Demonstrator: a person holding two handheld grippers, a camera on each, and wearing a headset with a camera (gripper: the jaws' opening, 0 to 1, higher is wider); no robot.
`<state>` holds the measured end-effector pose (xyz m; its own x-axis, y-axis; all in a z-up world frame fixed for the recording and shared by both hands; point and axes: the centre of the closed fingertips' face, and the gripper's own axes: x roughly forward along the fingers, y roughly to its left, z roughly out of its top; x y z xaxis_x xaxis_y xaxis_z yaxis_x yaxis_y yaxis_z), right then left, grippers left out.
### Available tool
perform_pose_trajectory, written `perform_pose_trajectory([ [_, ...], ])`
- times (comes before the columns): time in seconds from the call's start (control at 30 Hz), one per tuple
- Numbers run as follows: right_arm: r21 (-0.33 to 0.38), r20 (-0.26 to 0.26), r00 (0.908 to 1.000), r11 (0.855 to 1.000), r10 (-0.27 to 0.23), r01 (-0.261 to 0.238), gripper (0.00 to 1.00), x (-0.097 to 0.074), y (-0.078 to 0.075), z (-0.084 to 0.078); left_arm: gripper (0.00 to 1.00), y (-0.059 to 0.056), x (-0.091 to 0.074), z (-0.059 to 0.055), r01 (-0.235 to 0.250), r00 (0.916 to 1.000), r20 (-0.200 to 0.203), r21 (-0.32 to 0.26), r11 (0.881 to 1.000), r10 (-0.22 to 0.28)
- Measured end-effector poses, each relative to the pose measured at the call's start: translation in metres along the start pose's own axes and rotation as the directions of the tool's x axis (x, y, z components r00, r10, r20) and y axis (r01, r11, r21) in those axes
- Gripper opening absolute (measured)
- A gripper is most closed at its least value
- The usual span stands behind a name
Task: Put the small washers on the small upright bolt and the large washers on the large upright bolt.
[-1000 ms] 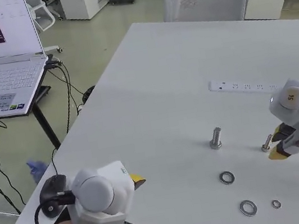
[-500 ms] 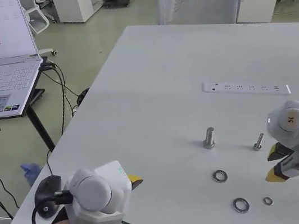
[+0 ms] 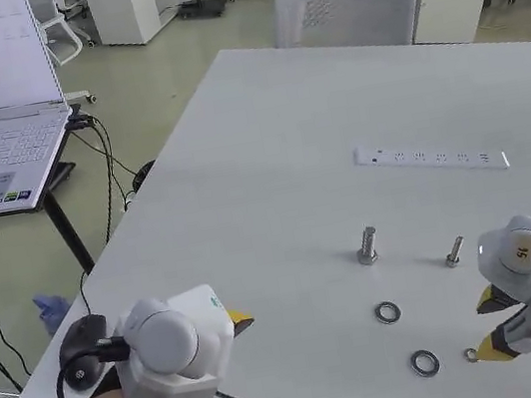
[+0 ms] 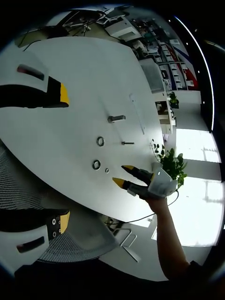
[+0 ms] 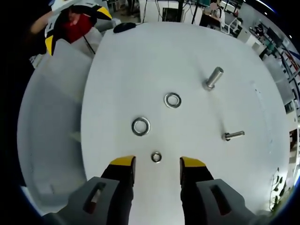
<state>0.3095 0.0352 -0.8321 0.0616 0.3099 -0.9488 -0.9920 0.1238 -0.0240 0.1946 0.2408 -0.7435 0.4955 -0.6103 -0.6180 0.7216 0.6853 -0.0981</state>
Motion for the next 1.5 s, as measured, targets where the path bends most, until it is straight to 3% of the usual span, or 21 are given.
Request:
perform_pose_trajectory([
  [0.13,0.003,-0.005,1.0000,1.000,0.001,-0.001,0.40,0.011,0.002,-0.008,0.89,0.000,0.000,-0.001,0.001,1.0000,-0.003,-0.003,1.000,-0.001],
  [0.2,0.000,0.002,1.0000,1.000,-0.008,0.008,0.40,0.016,0.003,-0.009,0.89,-0.003,-0.001,0.003,0.016,0.9995,0.027,-0.047,0.999,-0.015],
  [0.47,0.018,0.001,1.0000,1.000,0.000,-0.001,0.39,0.036,0.004,-0.018,0.89,0.000,-0.003,0.001,0.005,0.9999,0.014,-0.031,1.000,-0.005],
  [1.0,0.020,-0.006,0.9999,1.000,0.012,-0.012,0.37,0.042,0.005,-0.018,0.88,0.001,0.001,0.001,0.016,0.9997,0.018,-0.030,0.999,-0.015],
  [1.5,-0.014,-0.053,0.9985,1.000,0.015,-0.015,0.23,0.043,0.006,-0.017,0.87,0.003,0.002,0.002,0.017,0.9996,0.022,-0.035,0.999,-0.016],
])
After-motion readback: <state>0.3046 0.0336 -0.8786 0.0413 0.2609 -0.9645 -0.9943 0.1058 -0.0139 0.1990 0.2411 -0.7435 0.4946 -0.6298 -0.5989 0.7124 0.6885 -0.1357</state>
